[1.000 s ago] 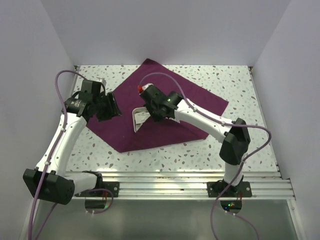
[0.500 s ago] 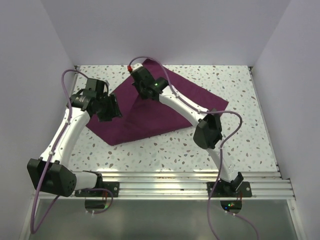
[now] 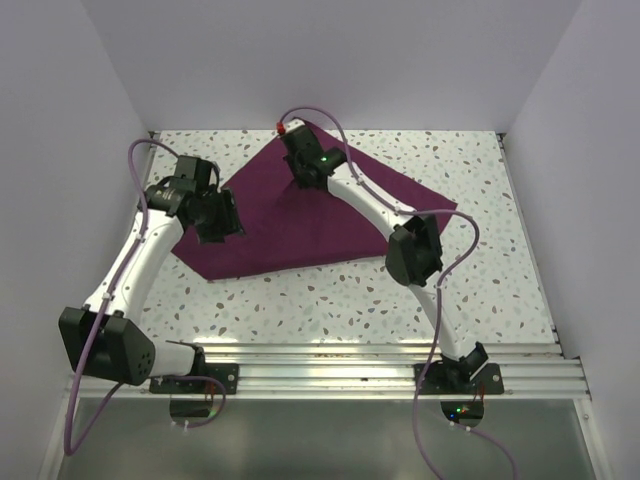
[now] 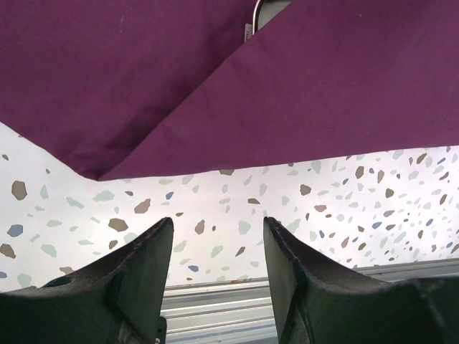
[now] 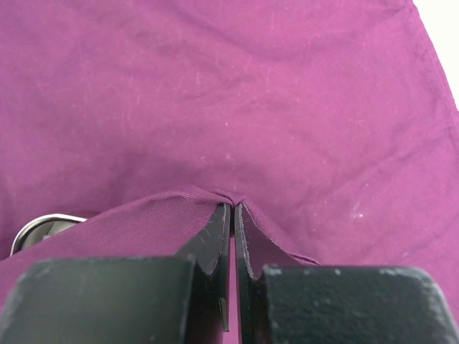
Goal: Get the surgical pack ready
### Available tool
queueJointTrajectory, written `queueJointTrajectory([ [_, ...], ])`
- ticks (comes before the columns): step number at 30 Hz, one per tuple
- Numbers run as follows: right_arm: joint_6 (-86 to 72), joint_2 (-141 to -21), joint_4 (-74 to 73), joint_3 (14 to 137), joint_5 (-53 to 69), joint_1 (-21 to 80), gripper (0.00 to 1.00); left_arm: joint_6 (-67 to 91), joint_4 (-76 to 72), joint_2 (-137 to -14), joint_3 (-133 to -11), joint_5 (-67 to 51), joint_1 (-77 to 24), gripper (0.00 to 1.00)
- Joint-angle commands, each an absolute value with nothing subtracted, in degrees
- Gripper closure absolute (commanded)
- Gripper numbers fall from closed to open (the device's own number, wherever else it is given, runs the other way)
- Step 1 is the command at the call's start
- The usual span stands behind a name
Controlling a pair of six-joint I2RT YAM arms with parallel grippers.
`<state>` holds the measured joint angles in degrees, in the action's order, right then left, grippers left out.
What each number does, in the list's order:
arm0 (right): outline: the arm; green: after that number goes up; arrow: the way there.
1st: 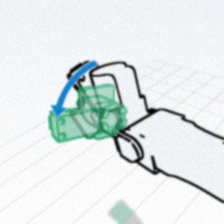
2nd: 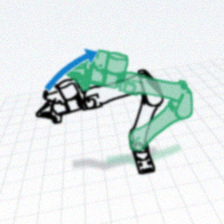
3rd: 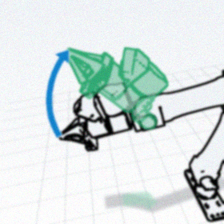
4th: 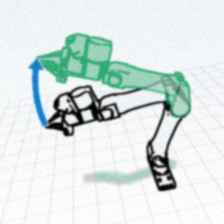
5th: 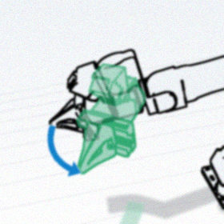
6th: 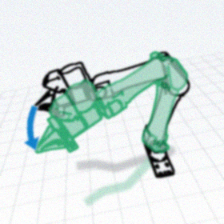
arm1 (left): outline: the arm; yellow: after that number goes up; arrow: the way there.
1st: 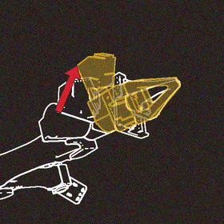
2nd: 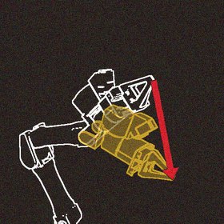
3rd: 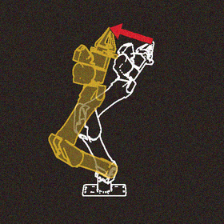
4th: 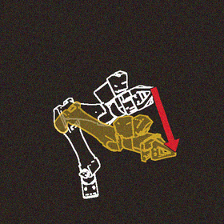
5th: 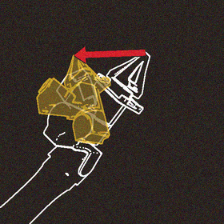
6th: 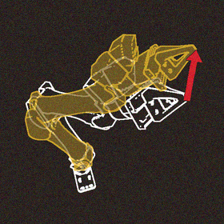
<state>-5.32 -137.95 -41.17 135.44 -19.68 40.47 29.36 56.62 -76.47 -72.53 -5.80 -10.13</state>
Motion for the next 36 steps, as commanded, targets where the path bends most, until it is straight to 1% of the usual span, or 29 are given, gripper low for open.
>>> queueJointTrajectory([
  [1,-5.1,-140.09,-37.09,139.04,-19.16,39.64,1.0,29.18,56.08,-77.17,-74.35,-6.5,-9.76,0.43],
  [10,-5.8,-143.79,-36.3,138.78,-15.22,38.32,1.0,29.79,56.34,-77.34,-74.27,-6.24,-9.67,0.43],
  [14,-6.94,-143.88,-36.3,136.85,-15.64,38.23,1.0,30.23,56.25,-77.52,-74.0,-6.5,-9.76,0.43],
  [20,-7.47,-146.16,-37.18,137.11,-15.3,37.79,1.0,30.23,56.43,-77.26,-74.09,-6.42,-9.76,0.43],
  [30,-9.14,-151.34,-36.21,141.23,-17.04,36.39,1.0,30.5,57.57,-76.38,-73.39,-6.06,-9.76,0.43],
  [36,-9.41,-151.52,-33.58,142.82,-16.7,35.51,1.0,30.67,57.48,-76.2,-72.77,-6.33,-9.76,0.43],
])
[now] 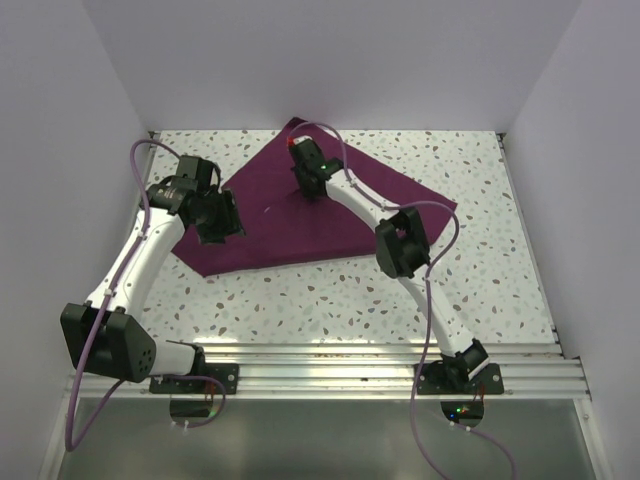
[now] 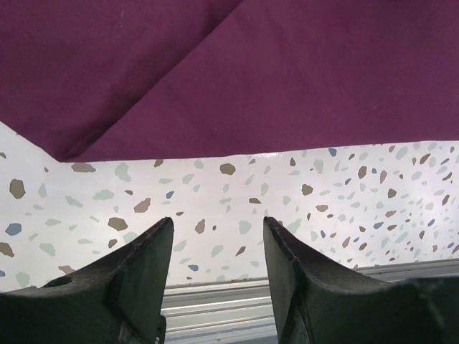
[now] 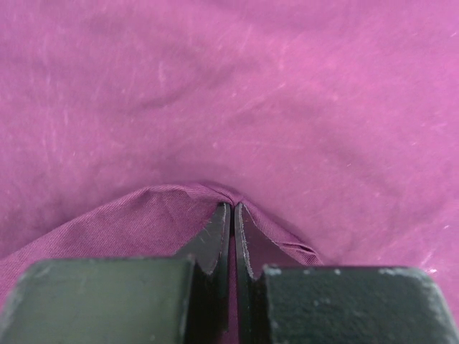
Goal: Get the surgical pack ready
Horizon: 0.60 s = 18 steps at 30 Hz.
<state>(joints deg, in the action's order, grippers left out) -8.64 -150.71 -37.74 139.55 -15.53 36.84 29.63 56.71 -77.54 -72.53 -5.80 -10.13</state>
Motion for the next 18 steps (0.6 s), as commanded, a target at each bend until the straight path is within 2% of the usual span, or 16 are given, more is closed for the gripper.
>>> queueJointTrajectory([
  [1,-9.49,-151.7,-33.66,143.08,-16.44,35.42,1.0,30.67,57.31,-76.2,-72.6,-6.33,-9.76,0.43],
  [18,-12.3,-154.6,-34.63,143.79,-17.23,34.28,0.98,31.46,56.87,-75.85,-71.37,-7.29,-9.76,0.43],
])
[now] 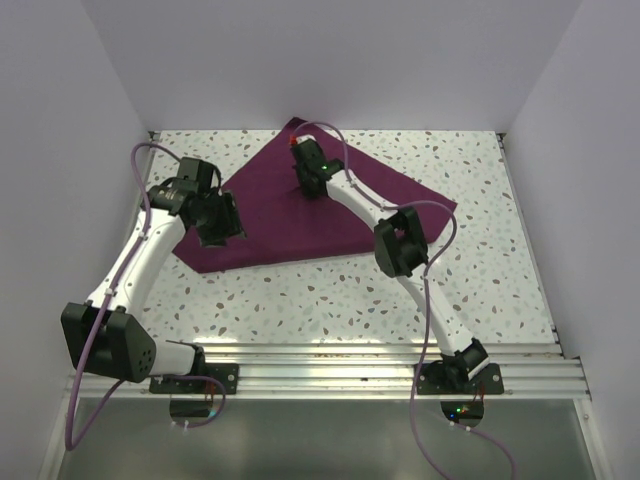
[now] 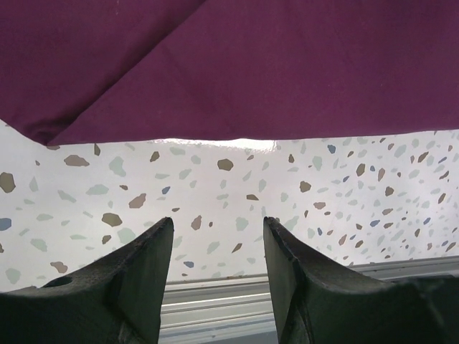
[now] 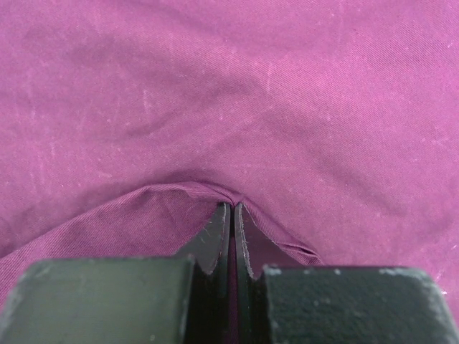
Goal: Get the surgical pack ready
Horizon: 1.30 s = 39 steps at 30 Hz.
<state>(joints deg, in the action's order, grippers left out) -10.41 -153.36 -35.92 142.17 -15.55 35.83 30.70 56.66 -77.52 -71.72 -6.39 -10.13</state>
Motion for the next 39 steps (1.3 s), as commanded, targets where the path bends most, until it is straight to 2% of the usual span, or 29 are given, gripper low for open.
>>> queueJointTrajectory([
  [1,-12.39,-154.25,-34.72,143.53,-17.14,34.19,0.98,31.46,56.87,-75.76,-71.28,-7.38,-9.67,0.43],
  [4,-12.39,-152.94,-34.63,141.08,-16.35,34.01,0.96,31.73,56.6,-75.59,-70.93,-7.56,-9.76,0.43],
  [7,-12.57,-151.88,-35.42,140.27,-15.47,34.01,0.87,31.82,55.55,-75.76,-70.05,-8.08,-9.76,0.43],
  [13,-12.92,-150.21,-36.48,143.43,-14.06,34.01,0.6,32.08,53.35,-79.01,-69.87,-9.14,-9.76,0.43],
  [14,-12.92,-150.21,-36.39,143.7,-14.06,33.93,0.51,32.17,53.26,-79.8,-70.31,-9.31,-9.67,0.43],
  [15,-12.92,-150.12,-36.3,144.05,-14.06,33.84,0.46,32.34,53.17,-81.2,-71.18,-9.58,-9.75,0.43],
  [20,-13.18,-148.72,-35.86,147.03,-13.62,32.79,0.38,33.31,49.49,-84.63,-72.16,-10.55,-9.76,0.48],
  [22,-13.27,-146.79,-35.6,147.04,-13.27,32.43,0.37,33.48,49.22,-86.74,-72.25,-10.11,-9.76,0.52],
  [23,-13.88,-146.17,-35.68,146.95,-13.18,32.08,0.37,33.57,48.96,-87.44,-72.25,-9.5,-9.76,0.58],
  [28,-18.88,-140.37,-38.49,143.44,-10.29,30.24,0.39,33.84,47.9,-90.87,-72.59,-7.91,-9.67,0.76],
  [29,-21.07,-138.8,-39.63,143.26,-9.24,29.02,0.4,33.75,48.25,-91.49,-72.95,-7.82,-9.75,0.83],
  [31,-22.58,-137.47,-43.58,143.09,-6.6,27.26,0.41,33.49,48.96,-92.63,-73.48,-7.65,-9.76,0.91],
  [33,-22.59,-135.36,-48.74,143.0,-4.49,26.37,0.43,33.49,49.74,-92.9,-73.48,-7.3,-9.76,0.94],
  [36,-21.1,-130.9,-55.86,139.41,-3.6,25.23,0.52,33.31,49.75,-93.16,-72.6,-7.56,-9.76,0.96],
  [37,-20.75,-129.3,-57.29,134.96,-3.52,24.88,0.64,32.79,49.75,-93.51,-72.51,-8.08,-9.76,0.99],
  [39,-19.43,-124.22,-60.53,129.84,-3.69,24.44,0.8,32.52,50.88,-95.62,-73.12,-7.91,-9.76,1.0],
])
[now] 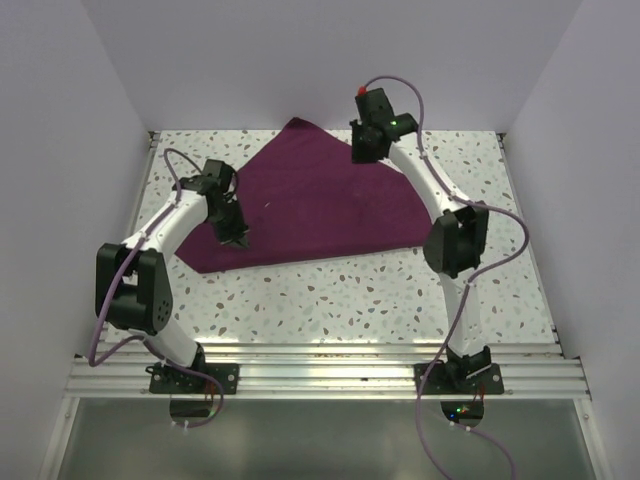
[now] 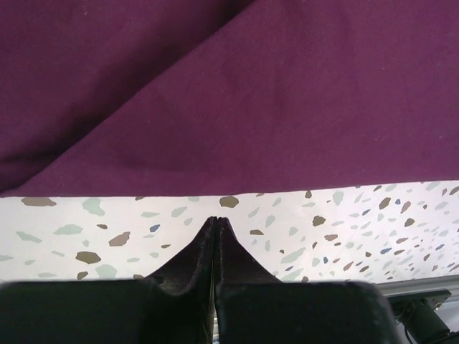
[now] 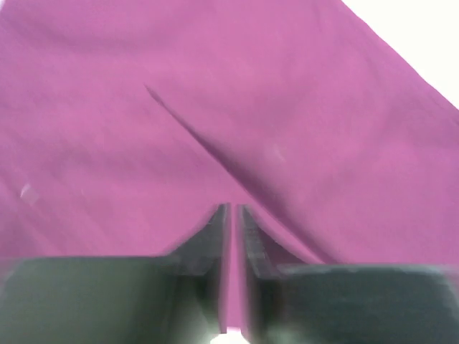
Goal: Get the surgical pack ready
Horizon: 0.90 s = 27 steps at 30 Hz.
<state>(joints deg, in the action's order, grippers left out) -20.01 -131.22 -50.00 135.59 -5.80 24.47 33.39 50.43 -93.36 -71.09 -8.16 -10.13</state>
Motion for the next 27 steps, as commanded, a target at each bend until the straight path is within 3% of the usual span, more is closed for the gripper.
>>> queueJointTrajectory([
  [1,-19.08,-122.88,-61.86,125.99,-4.21,23.65,0.94,32.26,51.24,-96.41,-73.56,-7.74,-9.76,1.0],
  [3,-18.02,-119.2,-64.93,122.45,-4.22,22.94,1.0,31.91,52.11,-98.25,-75.05,-7.47,-9.76,1.0],
  [11,-16.26,-112.77,-70.05,109.08,-0.09,18.54,1.0,31.46,54.14,-104.49,-79.19,-6.77,-9.76,1.0],
  [18,-17.31,-109.25,-64.27,99.24,-3.07,12.85,1.0,32.78,55.54,-102.31,-81.29,-2.39,-9.76,1.0],
  [24,-18.19,-109.42,-60.29,101.16,7.78,10.19,1.0,30.33,55.99,-99.84,-81.92,-4.73,-9.49,1.0],
  [27,-17.58,-113.2,-68.19,104.84,10.11,11.33,1.0,30.67,57.65,-101.69,-80.42,-9.14,-9.67,1.0],
])
